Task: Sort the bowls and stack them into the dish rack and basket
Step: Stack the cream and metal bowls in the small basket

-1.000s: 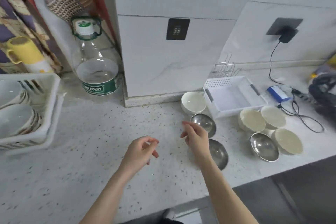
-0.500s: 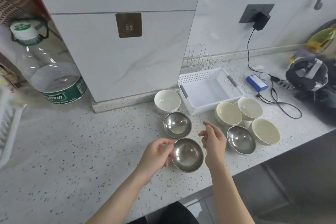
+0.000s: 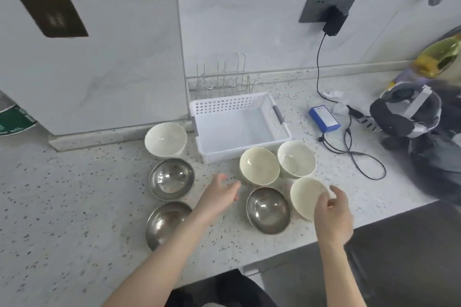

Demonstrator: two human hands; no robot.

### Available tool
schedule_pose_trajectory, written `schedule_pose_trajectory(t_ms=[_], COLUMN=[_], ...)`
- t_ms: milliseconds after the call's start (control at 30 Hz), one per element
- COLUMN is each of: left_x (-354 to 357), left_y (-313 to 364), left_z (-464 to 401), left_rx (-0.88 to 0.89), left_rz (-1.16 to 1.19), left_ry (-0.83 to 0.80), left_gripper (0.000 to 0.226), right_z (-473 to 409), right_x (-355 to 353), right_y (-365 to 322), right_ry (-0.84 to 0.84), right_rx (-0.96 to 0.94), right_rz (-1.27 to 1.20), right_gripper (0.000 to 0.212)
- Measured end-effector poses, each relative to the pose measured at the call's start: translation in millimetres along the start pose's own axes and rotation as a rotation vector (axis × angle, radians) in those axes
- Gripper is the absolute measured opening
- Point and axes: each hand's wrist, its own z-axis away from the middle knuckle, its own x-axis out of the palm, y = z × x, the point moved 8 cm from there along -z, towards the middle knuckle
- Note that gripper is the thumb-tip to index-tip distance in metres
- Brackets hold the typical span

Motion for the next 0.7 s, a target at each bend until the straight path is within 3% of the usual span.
schedule_pose_trajectory(t_ms=[100, 167, 300, 433, 700], left_x=[23, 31, 45, 52, 53], left_y=[3, 4, 1, 0, 0], left_z=[-23, -35, -51, -57, -65], left_rx=[-0.047, -0.08, -0.138, -0.148, -0.165], left_rz=[-0.01, -0.017, -0.06, 0.01, 0.1], left_ry=[0.076, 0.125, 0.162, 0.183, 0.267], left_gripper=[0.071, 0.072, 0.058, 0.035, 0.019], right_z=[-41, -57, -60, -56, -60], right_x=[-8, -1, 14, 24, 22], right_y=[24, 41, 65, 64, 56], right_ry=[-0.102, -0.262, -0.536, -0.623, -0.676], right_rx=[0.021, 0.062, 0.149, 0.086, 0.069], right_rz=[0.164, 0.293, 0.316, 0.247, 0.151], right_gripper=[0.04, 0.044, 0.041, 0.014, 0.013])
